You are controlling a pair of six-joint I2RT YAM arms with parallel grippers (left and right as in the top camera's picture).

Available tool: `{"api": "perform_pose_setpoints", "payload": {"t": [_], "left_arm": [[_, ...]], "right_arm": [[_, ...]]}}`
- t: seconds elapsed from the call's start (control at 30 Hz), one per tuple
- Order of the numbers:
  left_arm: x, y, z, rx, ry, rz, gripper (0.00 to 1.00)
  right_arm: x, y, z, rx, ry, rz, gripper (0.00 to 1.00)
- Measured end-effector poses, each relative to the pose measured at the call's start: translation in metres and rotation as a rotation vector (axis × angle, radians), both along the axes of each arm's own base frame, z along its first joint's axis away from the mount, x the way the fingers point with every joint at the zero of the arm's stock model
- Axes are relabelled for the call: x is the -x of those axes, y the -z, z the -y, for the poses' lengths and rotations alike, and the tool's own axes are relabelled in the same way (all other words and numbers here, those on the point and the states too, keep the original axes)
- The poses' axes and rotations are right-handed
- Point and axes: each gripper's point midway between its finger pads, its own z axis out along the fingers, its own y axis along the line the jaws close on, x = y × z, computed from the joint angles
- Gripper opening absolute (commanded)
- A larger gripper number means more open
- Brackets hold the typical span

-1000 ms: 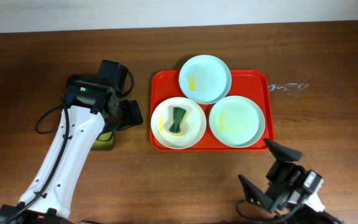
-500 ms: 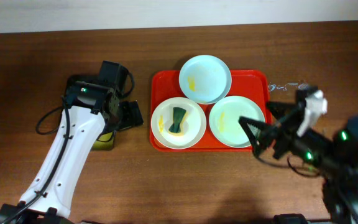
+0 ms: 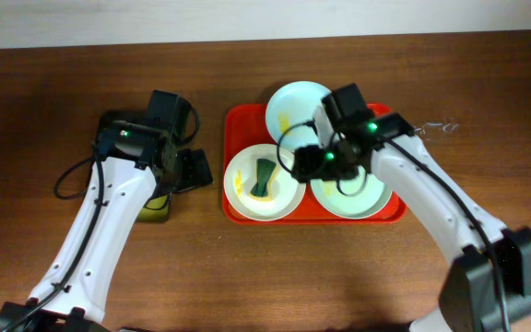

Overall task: Clean dirty plates on tray and stack at the side
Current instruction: 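Reach the right gripper to the white plate rim and grip it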

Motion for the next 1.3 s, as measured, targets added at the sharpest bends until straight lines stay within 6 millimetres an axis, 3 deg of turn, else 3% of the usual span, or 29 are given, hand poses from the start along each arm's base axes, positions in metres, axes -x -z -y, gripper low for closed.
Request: {"api": "perform_pose_setpoints", "payload": {"t": [0.07,0.2,0.3,0.63,0.83,1.3], "left_arm": [[-0.001,0.000,0.000,0.001,0.000,0.002,1.00],[-0.001,0.000,0.000,0.002,0.000,0.006,0.99],[-0.003,-0.001,0.001,0.004,0.000,0.014,0.99],[-0.005,-0.001,0.001,0.005,0.000,0.021,0.99],[-0.005,-0.001,0.001,0.005,0.000,0.021,0.99],[-0.005,-0.001,0.001,0.006,0.000,0.021,0.99]], "right_arm": [[-0.009,0.012,-0.006,0.010,0.014,-0.007,0.72],[-0.008,0.050,-0.006,0.056,0.031,-0.097,0.72],[-0.009,0.062,-0.006,0.069,0.026,-0.115,0.72],[-0.015,0.063,-0.009,0.063,0.009,-0.086,0.70],[-0.015,0.086,-0.010,0.081,0.002,-0.118,0.70],[-0.014,0.083,-0.020,0.040,-0.053,-0.108,0.71]]}}
